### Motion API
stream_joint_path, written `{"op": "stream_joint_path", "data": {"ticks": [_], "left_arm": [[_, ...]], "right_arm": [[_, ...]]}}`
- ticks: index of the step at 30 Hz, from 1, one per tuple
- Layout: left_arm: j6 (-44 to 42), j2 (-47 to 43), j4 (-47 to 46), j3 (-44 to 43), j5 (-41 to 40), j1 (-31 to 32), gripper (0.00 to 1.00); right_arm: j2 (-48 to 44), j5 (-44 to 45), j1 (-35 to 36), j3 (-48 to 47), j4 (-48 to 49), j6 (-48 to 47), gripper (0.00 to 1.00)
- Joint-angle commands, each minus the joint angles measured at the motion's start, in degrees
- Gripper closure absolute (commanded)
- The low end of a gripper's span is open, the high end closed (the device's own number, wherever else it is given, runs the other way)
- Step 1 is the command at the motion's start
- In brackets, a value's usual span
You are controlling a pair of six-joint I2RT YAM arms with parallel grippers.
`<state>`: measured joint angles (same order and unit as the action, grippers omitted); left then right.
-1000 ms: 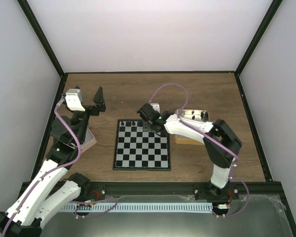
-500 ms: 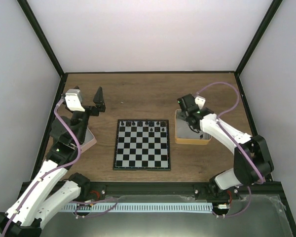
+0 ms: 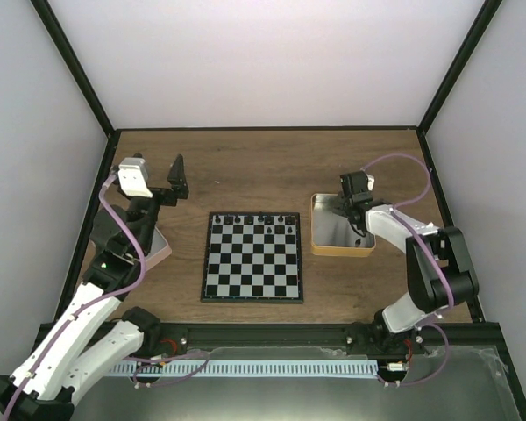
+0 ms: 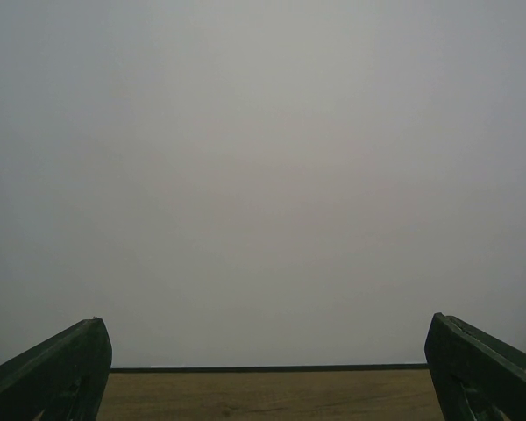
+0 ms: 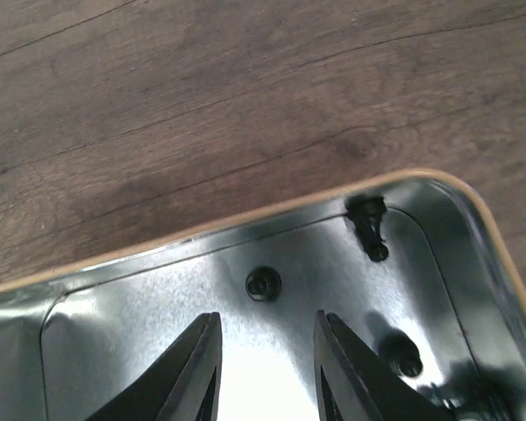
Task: Set up the chess pieces on the board
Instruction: Pick up the chess piece from the storage box.
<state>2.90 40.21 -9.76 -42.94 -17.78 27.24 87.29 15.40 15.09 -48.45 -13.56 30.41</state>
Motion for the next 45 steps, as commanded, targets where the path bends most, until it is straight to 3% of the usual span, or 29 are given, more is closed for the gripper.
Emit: {"op": "stream_joint_path", "data": {"ticks": [1,15,31,36,45], "left_arm": [[-0.77,0.12,-0.77,0.50,-0.21,-0.29,0.00],[-1.70,0.45,-0.78,0.58,-0.40,-0.26,0.00],[-2.08,0.28,-0.82,0.66,-1.02,-0.32,0.00],[-2.15,0.29,-0.86,0.69,-1.10,-0.28,0.00],[-2.13,0.57,-0.87,0.73,-1.07,-0.26,0.00]], "right_arm": [[4.41,-2.87,-1.33,-1.89,6.79,-4.24,0.71],[11.97,2.49,-1.54,-5.86,5.85,-4.28,0.84],[14.87,1.89,-1.55,-8.36,4.59,-5.92,0.85],[14.90,2.10,-1.60,-8.50,4.47,-5.92,0.95],[8.78,1.01,-1.18,-7.14,0.42,-4.37,0.97]]}}
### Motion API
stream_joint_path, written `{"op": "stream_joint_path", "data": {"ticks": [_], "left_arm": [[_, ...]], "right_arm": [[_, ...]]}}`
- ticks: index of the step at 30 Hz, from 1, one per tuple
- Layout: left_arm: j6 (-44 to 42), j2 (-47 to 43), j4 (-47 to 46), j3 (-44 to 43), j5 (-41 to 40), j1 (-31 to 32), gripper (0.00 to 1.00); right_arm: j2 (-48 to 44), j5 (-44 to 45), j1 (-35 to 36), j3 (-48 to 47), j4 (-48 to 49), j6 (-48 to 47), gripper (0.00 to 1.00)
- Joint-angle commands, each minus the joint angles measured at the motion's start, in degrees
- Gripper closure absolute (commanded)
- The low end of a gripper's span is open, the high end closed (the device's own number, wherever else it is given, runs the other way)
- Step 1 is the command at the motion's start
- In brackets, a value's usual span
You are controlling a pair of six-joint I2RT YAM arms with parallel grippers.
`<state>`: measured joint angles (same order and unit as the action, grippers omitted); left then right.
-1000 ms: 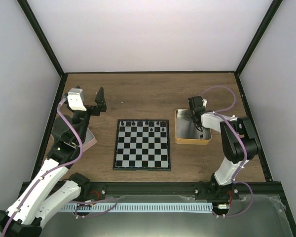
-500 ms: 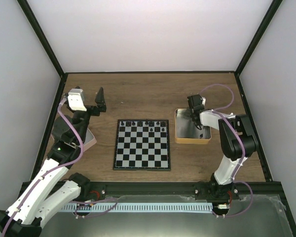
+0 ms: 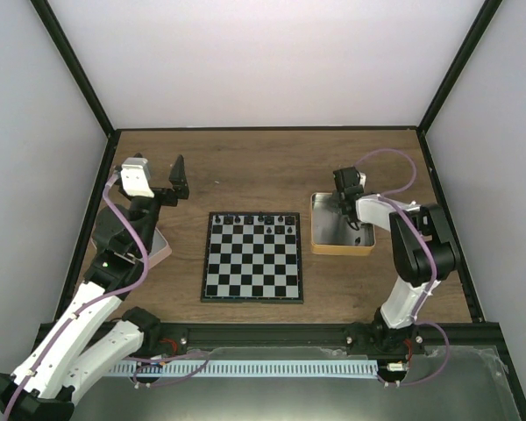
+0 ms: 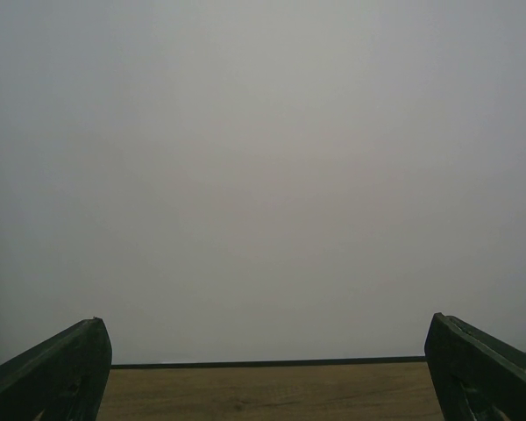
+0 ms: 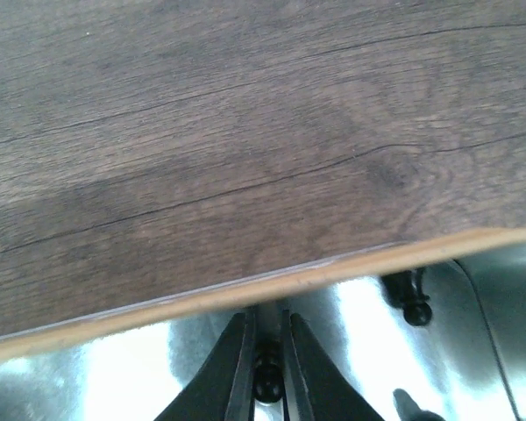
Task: Set up the chess pieces on the board
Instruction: Pick up the chess piece from the storage box, then place the chess piece on the chessboard.
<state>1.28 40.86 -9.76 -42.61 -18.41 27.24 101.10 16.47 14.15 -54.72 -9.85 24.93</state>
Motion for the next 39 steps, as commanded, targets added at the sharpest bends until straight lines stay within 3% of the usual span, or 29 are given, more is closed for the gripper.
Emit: {"op": "stream_joint_path", "data": {"ticks": [1,6,16,27,39], "left_arm": [[-0.49,-0.08,-0.84,0.37,-0.36,-0.26,0.00],[-0.31,0.12,-0.69,0.25,-0.52,-0.30,0.00],[-0.17,-0.26,-0.54,0.02,-0.92,-0.28,0.00],[0.39,-1.53,-0.15,-0.54,-1.61,-0.30,0.00],[0.50,-2.02,-0.11,-0.50,-1.73,-0.26,0.00]], "right_arm": [[-6.24,-0.33,0.01,-0.53,-4.16,1.60,0.97],[-11.55,-0.45,3.65,0.42,-7.95,2.94,0.97],[-15.56,0.00,20.13,-5.92,-12.83,5.95,0.97],[-7.05,0.70,34.33,-14.03,-13.55,8.05,0.97],[-0.09,-2.72,38.94,-15.63,-13.12,9.70,0.97]]}}
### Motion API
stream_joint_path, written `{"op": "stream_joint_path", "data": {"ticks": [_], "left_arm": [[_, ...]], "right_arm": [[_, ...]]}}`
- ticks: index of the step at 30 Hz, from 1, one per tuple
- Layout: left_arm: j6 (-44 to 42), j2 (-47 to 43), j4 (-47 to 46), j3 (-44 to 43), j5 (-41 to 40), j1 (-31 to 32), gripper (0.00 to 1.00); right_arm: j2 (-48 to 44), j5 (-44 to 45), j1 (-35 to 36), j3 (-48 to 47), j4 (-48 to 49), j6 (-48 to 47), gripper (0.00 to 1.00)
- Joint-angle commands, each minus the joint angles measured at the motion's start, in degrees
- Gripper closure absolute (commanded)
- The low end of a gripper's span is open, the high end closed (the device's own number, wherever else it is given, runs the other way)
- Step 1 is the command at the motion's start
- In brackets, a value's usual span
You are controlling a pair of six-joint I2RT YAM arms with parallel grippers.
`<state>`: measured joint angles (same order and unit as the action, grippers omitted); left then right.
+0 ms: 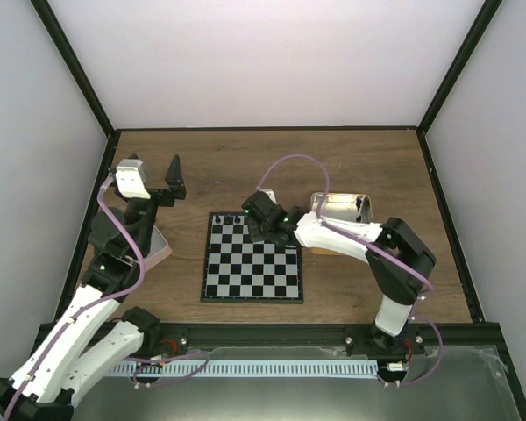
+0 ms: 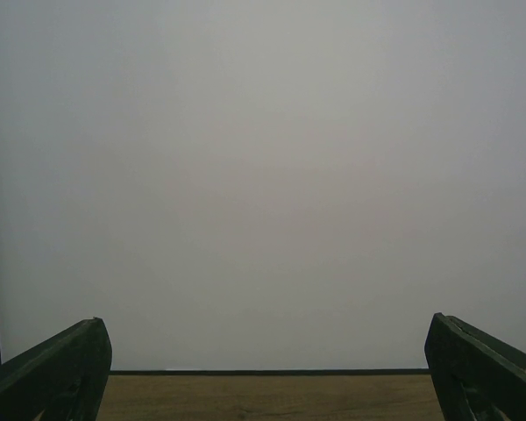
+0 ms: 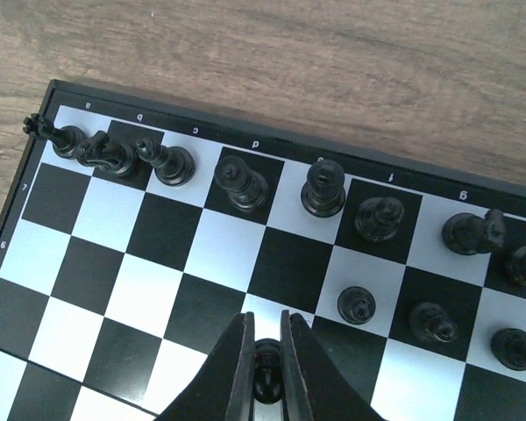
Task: Set up the chess pieces on the board
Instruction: Place the chess piece on the chessboard.
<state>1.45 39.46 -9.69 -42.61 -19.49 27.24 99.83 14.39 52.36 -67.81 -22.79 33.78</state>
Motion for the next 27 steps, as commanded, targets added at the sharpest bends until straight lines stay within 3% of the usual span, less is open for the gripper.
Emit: {"op": "stream_joint_path", "data": {"ticks": [1,27], "left_arm": [[0.31,-0.67,-0.22,-0.54,-0.66,-0.26,0.00],[-0.30,-0.57,-0.74,-0.10,-2.66,-0.26,0.00]], "right_arm": [[1.74,-0.67,0.86,-2.63,-0.16,0.81,0.97],[13.62,6.74,0.77,-9.65,-3.83,5.44,0.93]]}}
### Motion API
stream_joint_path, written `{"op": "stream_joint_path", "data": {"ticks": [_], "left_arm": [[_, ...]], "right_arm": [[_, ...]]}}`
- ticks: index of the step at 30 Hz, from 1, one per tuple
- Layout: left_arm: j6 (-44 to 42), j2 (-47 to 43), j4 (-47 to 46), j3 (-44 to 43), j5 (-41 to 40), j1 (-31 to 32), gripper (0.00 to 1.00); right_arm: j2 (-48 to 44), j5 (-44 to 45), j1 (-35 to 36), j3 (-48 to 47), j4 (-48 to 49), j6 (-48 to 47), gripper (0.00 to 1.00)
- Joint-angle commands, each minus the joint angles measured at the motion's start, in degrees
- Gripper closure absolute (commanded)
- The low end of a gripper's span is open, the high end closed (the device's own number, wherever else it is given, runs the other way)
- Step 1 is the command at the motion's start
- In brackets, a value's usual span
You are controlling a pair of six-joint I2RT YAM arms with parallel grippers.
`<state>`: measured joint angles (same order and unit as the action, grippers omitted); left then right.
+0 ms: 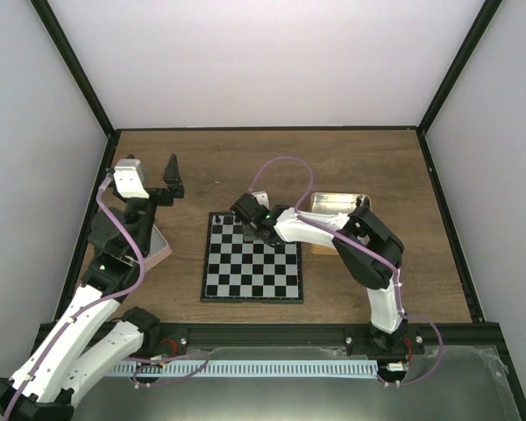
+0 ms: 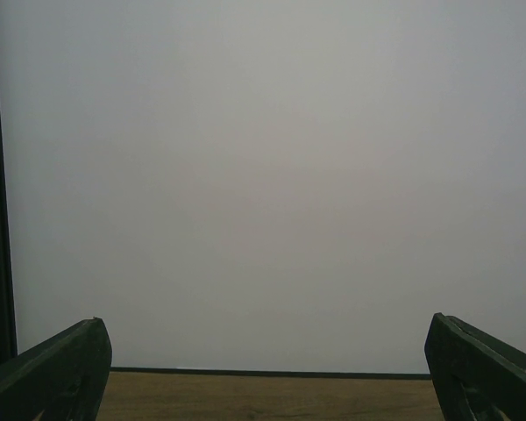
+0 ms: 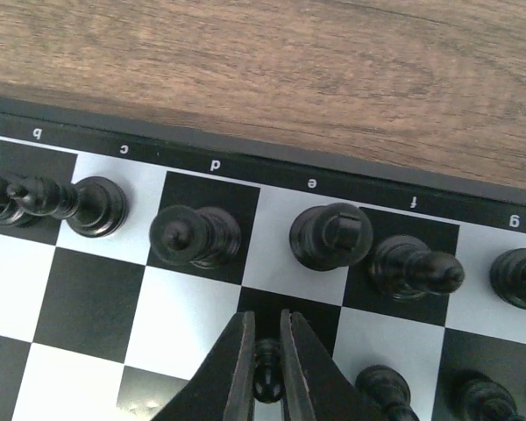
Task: Set up the chess pieces on the board
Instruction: Place the chess piece on the chessboard, then pick up the chess piece from the storage box.
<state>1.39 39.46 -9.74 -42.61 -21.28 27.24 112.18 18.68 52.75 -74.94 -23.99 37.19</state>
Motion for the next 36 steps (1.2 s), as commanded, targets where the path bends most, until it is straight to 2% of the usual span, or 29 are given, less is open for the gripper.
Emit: {"op": "stream_joint_path", "data": {"ticks": [1,6,11,17,25,29,31,36], "left_arm": [[-0.24,-0.49,-0.80,-0.04,-0.80,-0.30,0.00],[-0.29,-0.31,-0.80,-0.02,-0.61,-0.28,0.00],[-0.33,-0.28,-0.78,-0.02,-0.70,-0.29,0.00],[-0.55,-0.43,-0.85,0.10,-0.53,-0.32,0.00],[-0.43,-0.61,-0.81,0.07,-0.19,-0.29,0.00],[-0.27,-0.43,-0.81,0.08,-0.14,-0.27,0.00],[-0.17,-0.29,-0.78,0.07,-0.06,-0.29,0.00],[0.02,0.19,-0.72,0.02,0.33,-0.26,0.00]], "right_arm": [[1.26,2.43,0.42,-2.65,-3.00,2.15,0.91],[-1.75,1.53,0.38,-3.11,-3.10,1.74,0.73],[-7.88,0.43,0.18,-2.98,-2.34,1.13,0.66],[-16.87,3.16,-3.93,2.26,-1.72,2.83,0.65],[-28.76,9.69,-19.04,14.49,-3.60,8.09,0.64],[-31.30,8.70,-27.27,19.48,-3.52,8.46,0.66],[-31.60,7.92,-30.30,21.24,-2.93,7.93,0.71],[-28.24,5.03,-36.58,23.34,-1.41,5.32,0.72]]}}
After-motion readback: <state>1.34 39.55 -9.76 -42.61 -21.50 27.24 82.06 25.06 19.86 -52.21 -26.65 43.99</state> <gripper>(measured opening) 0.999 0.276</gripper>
